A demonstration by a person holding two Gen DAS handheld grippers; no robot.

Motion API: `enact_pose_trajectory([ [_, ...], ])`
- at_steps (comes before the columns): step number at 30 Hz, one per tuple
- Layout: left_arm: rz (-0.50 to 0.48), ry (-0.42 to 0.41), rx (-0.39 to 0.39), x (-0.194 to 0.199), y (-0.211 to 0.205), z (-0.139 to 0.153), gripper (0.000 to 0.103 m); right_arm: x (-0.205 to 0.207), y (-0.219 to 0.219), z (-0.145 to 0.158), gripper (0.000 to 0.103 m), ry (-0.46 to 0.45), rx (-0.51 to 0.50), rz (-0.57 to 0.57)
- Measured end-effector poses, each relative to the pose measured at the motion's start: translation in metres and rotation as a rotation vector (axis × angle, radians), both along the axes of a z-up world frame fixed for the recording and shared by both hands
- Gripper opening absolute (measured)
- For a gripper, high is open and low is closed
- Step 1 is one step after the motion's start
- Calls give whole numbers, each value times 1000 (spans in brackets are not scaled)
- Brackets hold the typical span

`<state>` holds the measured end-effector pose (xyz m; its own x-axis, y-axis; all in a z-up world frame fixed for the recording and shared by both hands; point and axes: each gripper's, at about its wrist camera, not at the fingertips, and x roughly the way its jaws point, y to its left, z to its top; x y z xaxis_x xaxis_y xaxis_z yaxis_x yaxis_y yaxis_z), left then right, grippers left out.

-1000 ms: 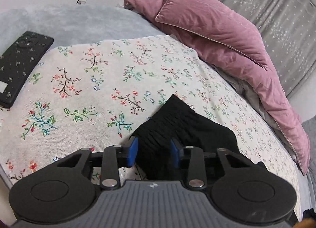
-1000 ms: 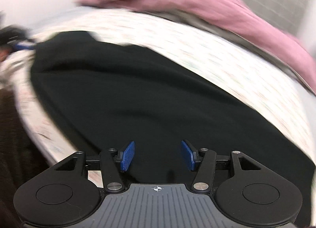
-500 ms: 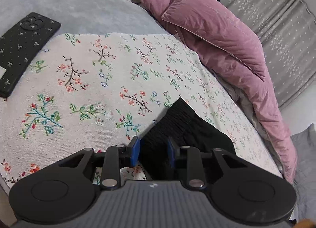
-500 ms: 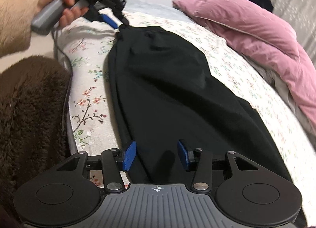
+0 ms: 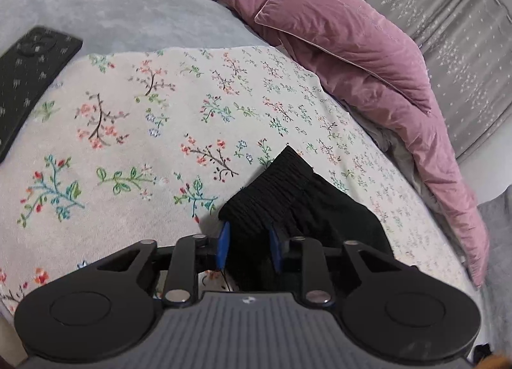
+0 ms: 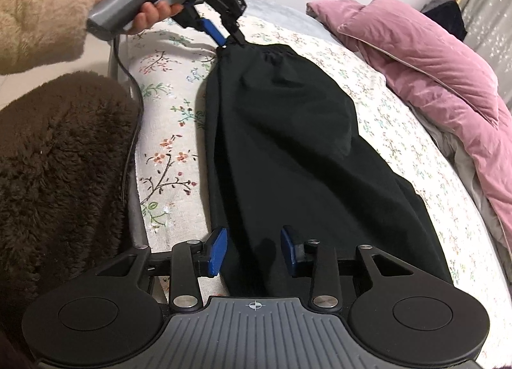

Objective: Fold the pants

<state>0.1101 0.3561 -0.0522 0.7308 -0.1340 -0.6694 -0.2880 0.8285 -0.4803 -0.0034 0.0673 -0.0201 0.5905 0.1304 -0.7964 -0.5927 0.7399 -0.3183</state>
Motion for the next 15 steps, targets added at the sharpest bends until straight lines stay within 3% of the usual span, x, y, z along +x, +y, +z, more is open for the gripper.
enact_pose_trajectory([
  [4, -14, -10, 39, 1, -4, 5, 41, 4, -2, -1, 23, 1, 8, -34],
  [6, -17, -15, 44, 2, -6, 8, 39, 7, -4, -1, 13, 4, 20, -53],
  [7, -17, -15, 51, 2, -7, 10, 38, 8, -5, 0, 1, 8, 24, -57],
  [12, -21, -27, 96, -4, -9, 19, 36, 8, -12, 14, 0, 51, 88, -62],
  [15, -15, 32, 127, -4, -8, 12, 37, 10, -19, 20, 0, 93, 149, -83],
])
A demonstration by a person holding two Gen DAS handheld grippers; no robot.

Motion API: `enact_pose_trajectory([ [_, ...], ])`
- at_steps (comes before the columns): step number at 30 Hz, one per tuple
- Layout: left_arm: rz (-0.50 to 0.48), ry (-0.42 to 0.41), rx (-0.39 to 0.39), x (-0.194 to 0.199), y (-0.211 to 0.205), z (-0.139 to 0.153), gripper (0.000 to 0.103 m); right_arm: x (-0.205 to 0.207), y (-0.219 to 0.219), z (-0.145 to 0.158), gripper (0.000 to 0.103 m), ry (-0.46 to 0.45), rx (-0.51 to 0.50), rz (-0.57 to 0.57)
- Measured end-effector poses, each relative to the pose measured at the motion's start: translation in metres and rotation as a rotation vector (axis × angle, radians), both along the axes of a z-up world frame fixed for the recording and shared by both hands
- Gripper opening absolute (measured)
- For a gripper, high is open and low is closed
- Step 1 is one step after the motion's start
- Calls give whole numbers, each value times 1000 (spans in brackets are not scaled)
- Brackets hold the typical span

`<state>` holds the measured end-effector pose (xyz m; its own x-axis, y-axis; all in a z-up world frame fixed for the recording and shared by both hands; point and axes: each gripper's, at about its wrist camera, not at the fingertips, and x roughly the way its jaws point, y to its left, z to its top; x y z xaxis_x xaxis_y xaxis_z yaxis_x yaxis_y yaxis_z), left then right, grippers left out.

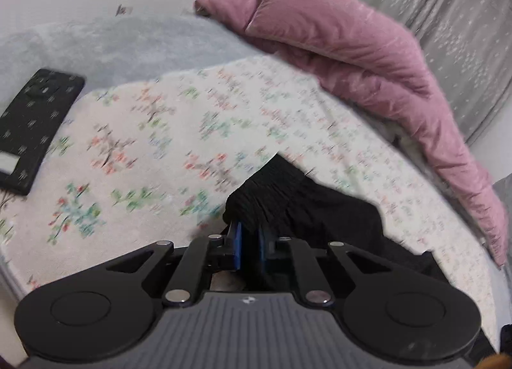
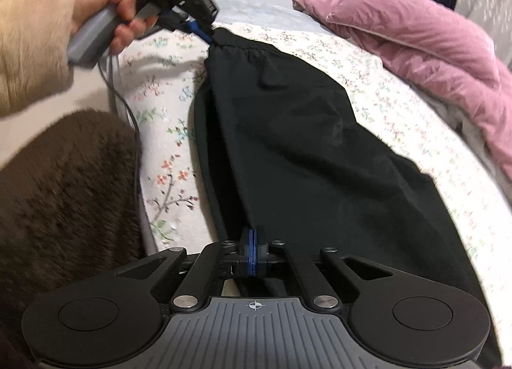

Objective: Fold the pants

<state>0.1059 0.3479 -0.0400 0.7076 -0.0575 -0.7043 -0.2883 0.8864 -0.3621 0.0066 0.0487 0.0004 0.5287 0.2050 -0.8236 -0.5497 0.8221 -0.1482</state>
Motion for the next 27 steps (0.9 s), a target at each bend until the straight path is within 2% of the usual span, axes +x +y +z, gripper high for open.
enact_pose_trajectory([
  [2, -30, 84, 66, 5, -5, -10, 41, 4, -2, -4, 1, 53, 24, -5],
  [4, -38, 122, 102, 6, -7, -15, 45, 7, -3, -13, 7, 119, 31, -5],
  [7, -21, 102, 143, 2, -9, 0, 52, 9, -8, -8, 8, 133, 52, -10],
  [9, -9, 71, 209, 2, -13, 17, 56, 14, -21, 6, 16, 128, 99, -33],
  [10, -9, 50, 230, 2, -16, 25, 58, 18, -27, 13, 24, 114, 114, -46],
  [11, -16, 27, 234, 4, -19, 32, 62, 24, -36, 20, 32, 97, 122, -63],
  [12, -28, 6, 231, 6, -23, 38, 67, 30, -44, 25, 34, 80, 122, -82],
  [16, -130, -76, 209, 25, -47, 45, 80, 71, -81, 35, 34, 28, 108, -194],
  [18, -167, -93, 206, 38, -61, 38, 81, 94, -101, 33, 34, 7, 121, -258],
  [23, -192, -151, 112, 71, -74, 5, 81, 148, -135, 18, 35, 3, 128, -379],
  [27, -135, -82, 175, 81, -76, -25, 81, 188, -160, 3, 35, 34, 176, -475],
])
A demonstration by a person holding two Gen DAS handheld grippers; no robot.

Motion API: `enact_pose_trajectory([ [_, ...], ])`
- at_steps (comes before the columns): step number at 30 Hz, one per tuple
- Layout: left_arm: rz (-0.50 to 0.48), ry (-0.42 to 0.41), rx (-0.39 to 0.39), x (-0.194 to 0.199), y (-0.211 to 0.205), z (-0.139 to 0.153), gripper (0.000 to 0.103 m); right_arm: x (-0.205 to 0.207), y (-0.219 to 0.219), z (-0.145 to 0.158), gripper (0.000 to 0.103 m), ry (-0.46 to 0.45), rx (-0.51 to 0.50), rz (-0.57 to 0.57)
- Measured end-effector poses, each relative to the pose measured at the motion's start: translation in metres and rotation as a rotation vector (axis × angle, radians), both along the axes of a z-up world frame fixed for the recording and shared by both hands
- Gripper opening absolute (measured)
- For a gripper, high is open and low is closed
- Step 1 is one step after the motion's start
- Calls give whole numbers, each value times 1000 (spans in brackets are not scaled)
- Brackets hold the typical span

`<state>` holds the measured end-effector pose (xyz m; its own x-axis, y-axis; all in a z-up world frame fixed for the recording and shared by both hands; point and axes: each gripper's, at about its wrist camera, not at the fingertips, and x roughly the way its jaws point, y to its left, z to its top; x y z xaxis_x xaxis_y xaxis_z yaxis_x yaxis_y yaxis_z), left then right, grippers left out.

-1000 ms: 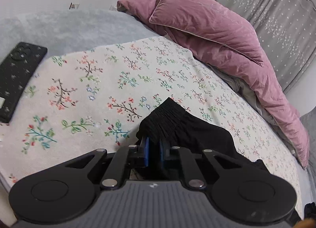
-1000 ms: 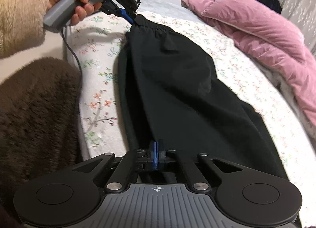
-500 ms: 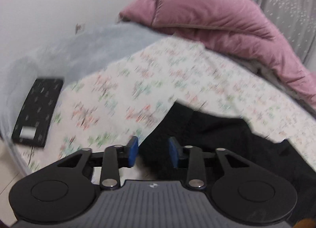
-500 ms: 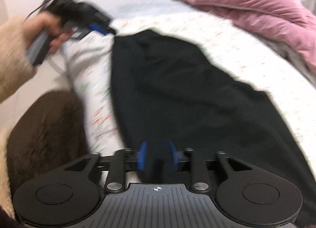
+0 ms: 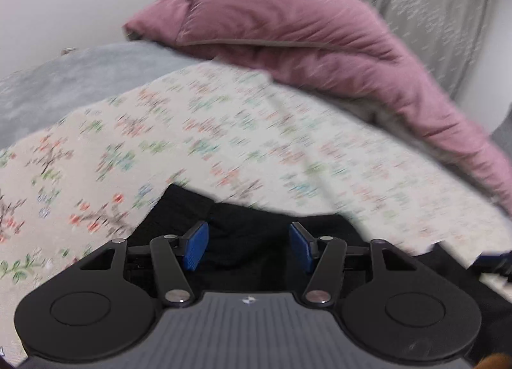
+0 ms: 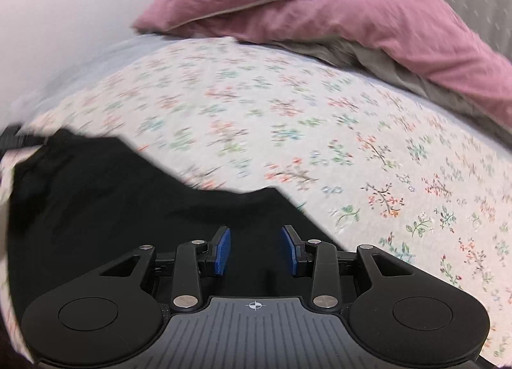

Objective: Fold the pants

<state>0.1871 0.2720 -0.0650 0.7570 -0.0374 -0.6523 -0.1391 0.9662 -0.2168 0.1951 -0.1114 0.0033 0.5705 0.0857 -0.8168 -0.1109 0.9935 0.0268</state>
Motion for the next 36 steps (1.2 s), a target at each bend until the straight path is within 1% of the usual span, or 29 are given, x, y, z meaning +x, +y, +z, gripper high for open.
enact_pose_trajectory([
  [2, -3, -17, 15, -6, 0, -7, 81, 17, -13, -5, 35, 11, 47, -41],
  [5, -25, -33, 106, -11, -10, -9, 81, 36, -26, -16, 35, 40, 125, -80],
  [7, -25, -36, 141, -12, -15, -11, 83, 48, -29, -23, 35, 66, 166, -97],
  [9, -18, -38, 157, -11, -19, -13, 87, 57, -29, -30, 35, 86, 183, -116],
  [11, -15, -41, 167, -10, -21, -14, 88, 65, -27, -38, 35, 104, 183, -124],
  [12, -14, -43, 174, -10, -22, -15, 89, 68, -27, -43, 35, 113, 174, -129],
  [13, -14, -45, 178, -10, -22, -15, 89, 69, -25, -47, 29, 120, 161, -131],
  [14, -15, -48, 178, -10, -22, -16, 89, 69, -22, -49, 8, 116, 146, -125],
  [15, -14, -51, 175, -10, -22, -17, 89, 67, -18, -49, 4, 105, 136, -106],
  [16, -15, -53, 175, -10, -22, -17, 89, 64, -12, -47, 2, 81, 104, -96],
  [20, -15, -59, 202, -11, -26, -19, 89, 47, 7, -35, 0, -46, -17, -97],
  [23, -2, -44, 237, -9, -30, -21, 89, 47, 13, -33, 0, -120, -98, -95],
  [24, 4, -37, 255, -8, -31, -22, 89, 49, 14, -35, 0, -131, -121, -105],
  [26, 21, -22, 308, -5, -37, -24, 87, 57, 10, -46, 0, -113, -148, -124],
  [28, 27, -10, 343, -2, -40, -25, 87, 62, 9, -59, 0, -93, -185, -135],
  [29, 25, -8, 343, -2, -39, -25, 87, 64, 10, -65, 0, -83, -231, -147],
  [30, 18, -3, 340, -2, -38, -23, 87, 63, 7, -68, 0, -83, -241, -152],
  [31, 5, 5, 343, -2, -38, -20, 87, 61, 1, -65, 1, -83, -201, -170],
  [32, -5, 13, 339, -3, -38, -16, 87, 58, -6, -59, 9, -84, -158, -192],
  [33, -10, 16, 323, -5, -37, -11, 88, 52, -12, -50, 12, -103, -136, -219],
  [35, -19, 5, 269, -8, -37, 1, 89, 39, -16, -35, 31, -137, -119, -236],
  [36, -30, -4, 242, -10, -39, 7, 89, 31, -16, -28, 35, -145, -99, -234],
])
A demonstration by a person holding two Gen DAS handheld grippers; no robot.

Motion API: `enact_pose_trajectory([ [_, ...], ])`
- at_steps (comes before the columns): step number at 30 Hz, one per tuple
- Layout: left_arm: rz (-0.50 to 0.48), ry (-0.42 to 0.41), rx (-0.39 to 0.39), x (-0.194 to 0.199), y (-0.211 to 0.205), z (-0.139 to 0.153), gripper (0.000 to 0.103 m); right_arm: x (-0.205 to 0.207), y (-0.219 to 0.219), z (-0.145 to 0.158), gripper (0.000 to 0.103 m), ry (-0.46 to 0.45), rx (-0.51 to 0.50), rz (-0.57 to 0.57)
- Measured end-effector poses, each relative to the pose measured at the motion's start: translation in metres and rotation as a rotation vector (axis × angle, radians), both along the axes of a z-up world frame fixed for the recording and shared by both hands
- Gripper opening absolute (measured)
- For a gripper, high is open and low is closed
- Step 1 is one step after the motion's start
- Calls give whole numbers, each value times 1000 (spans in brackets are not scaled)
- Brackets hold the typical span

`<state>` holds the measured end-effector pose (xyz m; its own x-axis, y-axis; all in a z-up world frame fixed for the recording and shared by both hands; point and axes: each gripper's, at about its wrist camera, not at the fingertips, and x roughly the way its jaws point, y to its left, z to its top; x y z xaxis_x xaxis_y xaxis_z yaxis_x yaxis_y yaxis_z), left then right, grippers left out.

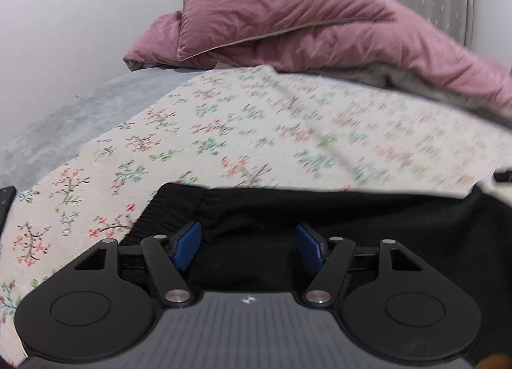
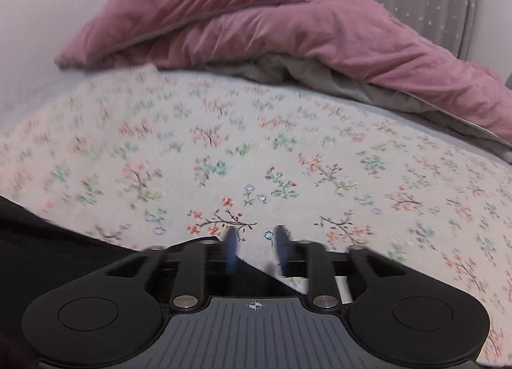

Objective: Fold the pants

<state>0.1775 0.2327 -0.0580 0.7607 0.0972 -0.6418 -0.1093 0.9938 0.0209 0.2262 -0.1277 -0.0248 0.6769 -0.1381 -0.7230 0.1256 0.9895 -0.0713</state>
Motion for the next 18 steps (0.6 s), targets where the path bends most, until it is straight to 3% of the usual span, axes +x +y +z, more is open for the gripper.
enact_pose_trajectory([
  [2, -57, -13, -33, 0, -13, 9, 89, -17, 3, 10, 47, -2, 30, 30],
  [5, -202, 3, -38, 8, -40, 11, 89, -37, 20, 12, 50, 21, 65, 105],
  [7, -269, 69, -22, 20, -57, 0, 89, -44, 35, 4, 52, 63, 63, 148],
  [9, -256, 152, -13, 33, -65, -20, 91, -52, 47, -7, 52, 98, 36, 190],
  [12, -208, 131, -1, 42, -57, -28, 93, -75, 49, -20, 54, 124, 12, 206],
  [14, -166, 135, -21, 50, -46, -27, 93, -98, 39, -21, 61, 119, 41, 189],
  [18, -98, 139, -57, 60, -22, -22, 92, -157, 22, -16, 65, 109, 40, 190],
])
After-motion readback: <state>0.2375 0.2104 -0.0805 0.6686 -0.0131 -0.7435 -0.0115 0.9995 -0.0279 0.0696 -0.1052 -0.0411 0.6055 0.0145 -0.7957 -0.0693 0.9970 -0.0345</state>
